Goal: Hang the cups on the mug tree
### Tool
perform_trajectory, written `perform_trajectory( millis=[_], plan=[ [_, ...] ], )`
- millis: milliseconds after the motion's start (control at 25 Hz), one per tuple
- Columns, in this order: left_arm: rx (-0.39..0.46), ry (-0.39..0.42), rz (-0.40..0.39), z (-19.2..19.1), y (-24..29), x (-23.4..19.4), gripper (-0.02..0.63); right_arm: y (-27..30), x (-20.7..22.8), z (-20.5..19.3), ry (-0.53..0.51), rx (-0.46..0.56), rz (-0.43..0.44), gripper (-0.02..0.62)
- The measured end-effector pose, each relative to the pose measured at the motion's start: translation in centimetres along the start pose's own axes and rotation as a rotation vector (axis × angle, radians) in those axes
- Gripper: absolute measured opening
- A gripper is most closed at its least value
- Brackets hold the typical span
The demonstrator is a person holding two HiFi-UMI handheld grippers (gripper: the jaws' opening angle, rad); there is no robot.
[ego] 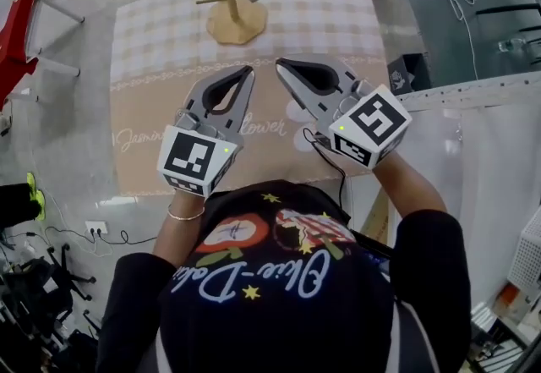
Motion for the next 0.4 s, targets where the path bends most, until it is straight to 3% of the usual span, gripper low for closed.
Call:
perform_trajectory(
  millis=[400],
  plan=[
    [0.007, -0.002, -0.008, 0.26, -0.34, -0.07, 0.008, -0.12, -0.57, 0.17, -0.001, 0.003, -0.008, 0.006]
  ],
)
Point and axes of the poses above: the fingertips, and each gripper's own axes: y forward along the fingers, x to its right, z out of its top, the point moved 10 cm from there along -y, backward along the fingers, and after that the axes turned 13 degrees about z, right-handed, at the moved point
